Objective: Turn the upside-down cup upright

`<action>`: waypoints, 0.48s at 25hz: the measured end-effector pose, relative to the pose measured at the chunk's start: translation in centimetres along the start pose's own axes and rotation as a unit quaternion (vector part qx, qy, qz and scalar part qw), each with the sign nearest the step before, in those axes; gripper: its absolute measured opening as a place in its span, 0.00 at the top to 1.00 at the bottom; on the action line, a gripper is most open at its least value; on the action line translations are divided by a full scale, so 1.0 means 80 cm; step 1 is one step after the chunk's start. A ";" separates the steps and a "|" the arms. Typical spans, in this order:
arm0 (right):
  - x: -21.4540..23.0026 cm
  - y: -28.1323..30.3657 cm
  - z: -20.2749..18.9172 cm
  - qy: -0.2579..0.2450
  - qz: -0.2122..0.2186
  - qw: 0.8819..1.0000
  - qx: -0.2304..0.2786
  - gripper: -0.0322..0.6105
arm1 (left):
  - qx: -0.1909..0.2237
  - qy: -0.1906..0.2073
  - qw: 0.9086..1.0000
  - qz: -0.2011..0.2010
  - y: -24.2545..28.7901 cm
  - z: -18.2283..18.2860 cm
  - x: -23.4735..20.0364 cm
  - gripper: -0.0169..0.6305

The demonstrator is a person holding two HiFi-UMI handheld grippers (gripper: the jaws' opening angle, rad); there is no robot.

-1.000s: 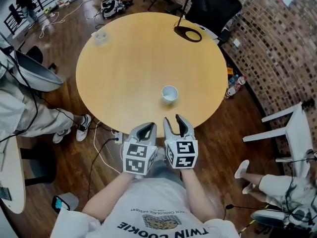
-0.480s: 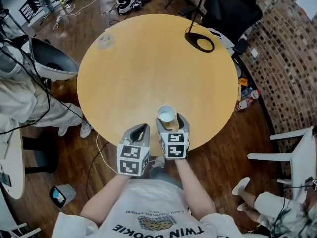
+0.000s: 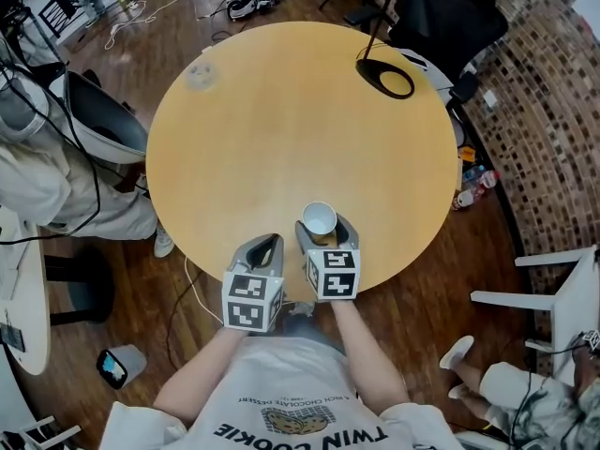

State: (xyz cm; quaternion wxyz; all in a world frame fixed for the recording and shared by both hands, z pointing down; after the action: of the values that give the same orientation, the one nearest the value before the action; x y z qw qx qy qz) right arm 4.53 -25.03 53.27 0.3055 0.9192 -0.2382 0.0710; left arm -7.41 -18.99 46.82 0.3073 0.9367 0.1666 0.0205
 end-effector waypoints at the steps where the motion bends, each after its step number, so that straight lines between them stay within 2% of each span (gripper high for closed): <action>1: 0.001 -0.002 0.001 0.038 0.010 0.999 0.003 0.42 | -0.001 -0.001 1.000 -0.004 0.002 0.001 -0.001 0.97; 4: 0.010 -0.007 0.000 0.172 0.040 0.984 0.014 0.42 | 0.000 0.001 1.000 -0.017 0.009 0.003 -0.003 0.97; 6: 0.015 -0.007 -0.001 0.260 0.066 0.963 0.021 0.42 | 0.001 0.005 1.000 -0.025 0.013 0.007 -0.005 0.97; 8: 0.018 -0.003 -0.005 0.337 0.093 0.937 0.021 0.42 | 0.002 0.006 0.999 -0.032 0.016 0.013 -0.005 0.97; 10: 0.021 0.000 -0.014 0.392 0.111 0.913 0.018 0.42 | 0.003 0.009 0.999 -0.039 0.019 0.017 -0.005 0.97; 12: 0.023 0.001 -0.024 0.432 0.116 0.894 0.016 0.42 | 0.004 0.014 0.999 -0.044 0.020 0.018 -0.007 0.97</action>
State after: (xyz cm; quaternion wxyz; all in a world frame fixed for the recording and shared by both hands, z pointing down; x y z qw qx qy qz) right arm 6.16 -24.67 55.38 0.3533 0.7685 -0.1869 0.4997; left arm -7.23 -21.20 46.65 0.3019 0.9292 0.2121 0.0198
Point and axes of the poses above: the fingertips, and each gripper's own axes: y forward along the fingers, x to its right, z out of its top, the point moved 6 cm from there along -y, backward along the fingers, and after that the axes turned 4 degrees about y, right-handed, at the moved point
